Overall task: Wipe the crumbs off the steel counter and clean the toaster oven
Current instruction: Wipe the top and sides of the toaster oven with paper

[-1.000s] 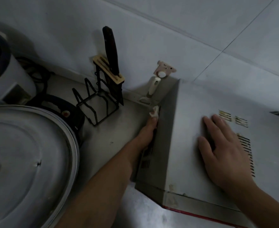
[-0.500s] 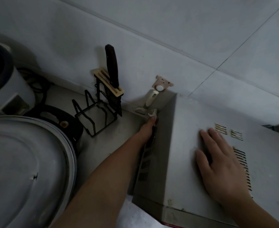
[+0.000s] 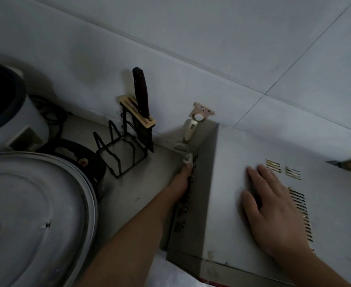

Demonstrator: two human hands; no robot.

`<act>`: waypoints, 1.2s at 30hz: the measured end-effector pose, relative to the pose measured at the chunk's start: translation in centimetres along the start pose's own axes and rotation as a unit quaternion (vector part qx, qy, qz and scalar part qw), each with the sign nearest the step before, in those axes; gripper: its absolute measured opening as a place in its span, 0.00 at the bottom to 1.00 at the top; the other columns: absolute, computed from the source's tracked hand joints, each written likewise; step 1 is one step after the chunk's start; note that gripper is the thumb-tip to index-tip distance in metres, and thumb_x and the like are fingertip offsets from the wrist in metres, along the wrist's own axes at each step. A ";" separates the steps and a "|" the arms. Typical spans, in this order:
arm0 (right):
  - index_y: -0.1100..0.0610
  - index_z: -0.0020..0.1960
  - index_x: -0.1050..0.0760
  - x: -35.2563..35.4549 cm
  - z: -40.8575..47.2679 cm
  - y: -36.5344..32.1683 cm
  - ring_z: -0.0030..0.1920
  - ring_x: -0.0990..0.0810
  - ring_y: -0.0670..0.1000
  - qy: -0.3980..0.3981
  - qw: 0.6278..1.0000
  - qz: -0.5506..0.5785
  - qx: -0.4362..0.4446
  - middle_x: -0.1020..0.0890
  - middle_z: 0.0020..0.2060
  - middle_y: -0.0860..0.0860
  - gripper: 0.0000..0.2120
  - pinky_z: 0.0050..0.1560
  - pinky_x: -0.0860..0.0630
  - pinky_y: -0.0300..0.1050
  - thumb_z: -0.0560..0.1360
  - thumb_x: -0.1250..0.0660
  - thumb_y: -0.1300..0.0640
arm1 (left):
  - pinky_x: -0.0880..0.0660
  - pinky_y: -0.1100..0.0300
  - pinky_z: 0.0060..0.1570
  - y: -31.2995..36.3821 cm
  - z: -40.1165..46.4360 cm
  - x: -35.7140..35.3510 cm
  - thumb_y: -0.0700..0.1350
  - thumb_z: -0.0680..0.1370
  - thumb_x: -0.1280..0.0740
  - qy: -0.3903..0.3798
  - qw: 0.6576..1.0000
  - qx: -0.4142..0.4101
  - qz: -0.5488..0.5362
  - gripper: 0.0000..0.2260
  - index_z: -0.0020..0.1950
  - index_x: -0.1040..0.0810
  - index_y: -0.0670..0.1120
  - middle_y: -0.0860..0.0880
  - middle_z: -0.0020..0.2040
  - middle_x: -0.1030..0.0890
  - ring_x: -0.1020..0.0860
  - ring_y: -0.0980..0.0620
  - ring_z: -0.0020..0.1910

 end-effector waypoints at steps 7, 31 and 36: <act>0.43 0.78 0.41 0.0 0.0 0.0 0.78 0.48 0.45 0.002 1.000 0.001 0.005 0.41 0.78 0.45 0.33 0.76 0.49 0.47 0.75 0.54 0.34 | 0.28 0.59 0.64 3.8 -6.4 -2.5 0.65 0.79 0.41 -0.030 0.993 -0.099 0.062 0.27 0.71 0.26 0.50 0.52 0.61 0.20 0.22 0.56 0.60; 0.42 0.78 0.42 -0.1 0.2 0.0 0.76 0.52 0.39 -0.002 1.000 0.001 0.002 0.44 0.77 0.41 0.32 0.76 0.53 0.41 0.75 0.54 0.34 | 0.22 0.59 0.46 -1.7 0.3 0.4 0.58 0.83 0.43 0.015 0.999 0.033 -0.021 0.22 0.62 0.20 0.44 0.43 0.54 0.16 0.18 0.46 0.51; 0.42 0.78 0.42 0.0 0.1 0.0 0.77 0.50 0.40 0.001 1.000 0.001 0.004 0.43 0.77 0.42 0.32 0.75 0.53 0.41 0.75 0.54 0.34 | 0.22 0.53 0.56 -1.4 -0.5 0.4 0.61 0.81 0.42 0.017 0.999 0.029 -0.023 0.25 0.64 0.21 0.43 0.43 0.54 0.16 0.18 0.44 0.55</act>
Point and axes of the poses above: each hand's wrist, its own z-axis towards the middle knuckle, its own x-axis out of the back of the hand, y = z × x, the point moved 7 cm from there along z, towards the middle knuckle
